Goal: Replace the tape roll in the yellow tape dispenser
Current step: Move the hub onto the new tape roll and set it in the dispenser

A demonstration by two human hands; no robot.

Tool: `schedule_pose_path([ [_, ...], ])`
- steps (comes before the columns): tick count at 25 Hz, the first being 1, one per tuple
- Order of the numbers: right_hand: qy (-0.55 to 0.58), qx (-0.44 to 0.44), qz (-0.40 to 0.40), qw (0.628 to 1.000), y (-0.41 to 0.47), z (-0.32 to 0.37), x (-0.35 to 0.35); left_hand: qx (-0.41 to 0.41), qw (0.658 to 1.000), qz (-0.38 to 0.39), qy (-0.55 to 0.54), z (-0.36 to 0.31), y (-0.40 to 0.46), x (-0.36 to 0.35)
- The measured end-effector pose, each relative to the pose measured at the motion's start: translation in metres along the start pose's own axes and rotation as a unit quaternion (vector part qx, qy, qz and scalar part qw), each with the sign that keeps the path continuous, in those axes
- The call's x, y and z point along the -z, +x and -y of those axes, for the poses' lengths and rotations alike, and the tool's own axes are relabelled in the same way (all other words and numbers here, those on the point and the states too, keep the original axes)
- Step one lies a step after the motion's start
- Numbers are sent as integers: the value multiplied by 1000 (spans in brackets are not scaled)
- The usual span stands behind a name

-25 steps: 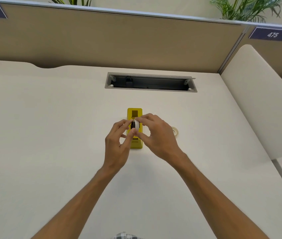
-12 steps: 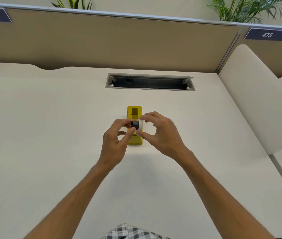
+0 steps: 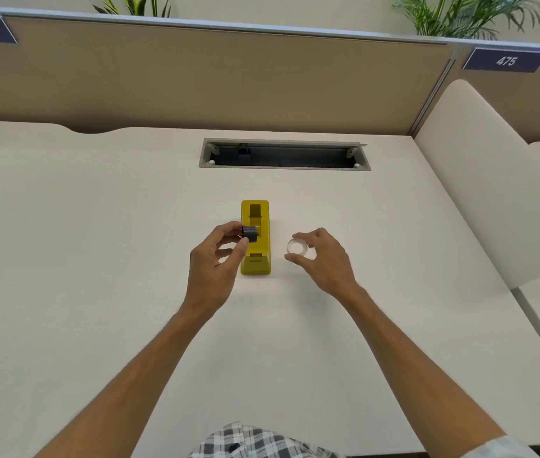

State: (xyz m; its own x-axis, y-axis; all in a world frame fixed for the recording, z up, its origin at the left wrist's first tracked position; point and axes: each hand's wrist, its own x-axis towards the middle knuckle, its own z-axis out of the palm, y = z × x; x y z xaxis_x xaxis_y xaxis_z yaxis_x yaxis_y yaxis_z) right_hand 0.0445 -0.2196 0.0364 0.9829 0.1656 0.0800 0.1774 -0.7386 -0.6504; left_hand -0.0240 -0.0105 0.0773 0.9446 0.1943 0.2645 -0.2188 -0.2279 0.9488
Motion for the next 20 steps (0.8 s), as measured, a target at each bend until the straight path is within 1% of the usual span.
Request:
schedule_pose_path([
  [5, -111, -12, 16, 994, 10, -15, -14, 2, 1000, 3, 3, 0, 0, 0],
  [9, -127, -23, 34, 991, 13, -18, -17, 11, 1000, 3, 8, 0, -2, 0],
  [11, -115, -21, 19, 993, 10, -12, -14, 15, 1000, 3, 7, 1, -2, 0],
  [12, -86, -14, -1, 996, 7, -6, -13, 18, 1000, 3, 5, 1, -3, 0],
  [14, 37, -7, -32, 999, -4, 14, -10, 24, 1000, 1, 3, 0, -4, 0],
  [17, 230, 6, -3, 973, -21, 54, -7, 21, 1000, 1, -10, -2, -7, -1],
  [20, 331, 14, 18, 943, -33, 82, 2, 6, 1000, 5, -2, -7, -12, -2],
])
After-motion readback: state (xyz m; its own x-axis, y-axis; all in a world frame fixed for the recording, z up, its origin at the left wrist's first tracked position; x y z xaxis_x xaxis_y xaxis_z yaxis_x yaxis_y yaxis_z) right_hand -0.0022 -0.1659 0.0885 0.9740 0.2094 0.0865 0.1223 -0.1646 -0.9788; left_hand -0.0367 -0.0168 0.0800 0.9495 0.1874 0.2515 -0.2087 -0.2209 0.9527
